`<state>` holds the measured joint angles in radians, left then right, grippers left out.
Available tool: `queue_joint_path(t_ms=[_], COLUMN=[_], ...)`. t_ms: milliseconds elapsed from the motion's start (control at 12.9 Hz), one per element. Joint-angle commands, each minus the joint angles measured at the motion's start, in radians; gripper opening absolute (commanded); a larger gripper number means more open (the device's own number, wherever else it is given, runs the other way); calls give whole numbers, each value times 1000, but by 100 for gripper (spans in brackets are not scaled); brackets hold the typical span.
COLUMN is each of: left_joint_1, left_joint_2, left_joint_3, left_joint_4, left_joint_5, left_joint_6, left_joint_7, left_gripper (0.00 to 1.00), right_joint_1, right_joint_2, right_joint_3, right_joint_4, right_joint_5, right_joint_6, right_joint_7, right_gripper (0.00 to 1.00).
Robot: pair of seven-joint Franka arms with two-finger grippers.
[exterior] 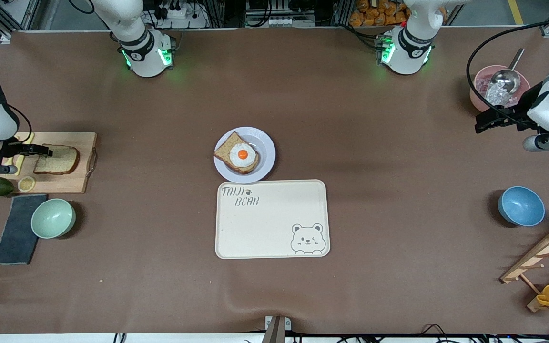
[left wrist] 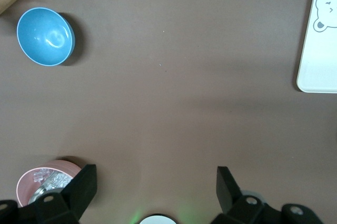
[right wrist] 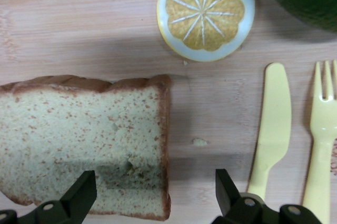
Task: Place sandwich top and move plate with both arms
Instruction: 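Lower the right gripper and grasp the bread slice edge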
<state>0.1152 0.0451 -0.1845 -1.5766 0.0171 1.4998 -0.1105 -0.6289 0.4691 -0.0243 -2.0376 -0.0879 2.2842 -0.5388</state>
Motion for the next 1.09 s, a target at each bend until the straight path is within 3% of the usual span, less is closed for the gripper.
queue_joint_path(t_ms=[0, 78, 155, 233, 1010], left_joint_1=[14, 14, 14, 14, 15], left_joint_2=[-5, -5, -5, -5, 1], left_joint_3=[-4, -4, -4, -4, -4], left_joint_4=[-8, -10, -10, -10, -16], left_joint_5=[-12, -12, -12, -12, -12], left_joint_6=[10, 10, 10, 10, 14], left_joint_7=[-11, -11, -11, -12, -12], left_gripper=[100, 100, 100, 100, 100], right_joint_1=[-22, -22, -22, -20, -5], right_joint_2=[8, 8, 8, 8, 6], right_joint_3=[18, 18, 18, 18, 23], right_joint_4=[-3, -3, -3, -1, 48], right_joint_5=[-7, -7, -7, -7, -7], right_joint_6=[1, 0, 0, -2, -61], right_joint_7=[2, 2, 2, 2, 3], right_gripper=[100, 62, 7, 0, 0])
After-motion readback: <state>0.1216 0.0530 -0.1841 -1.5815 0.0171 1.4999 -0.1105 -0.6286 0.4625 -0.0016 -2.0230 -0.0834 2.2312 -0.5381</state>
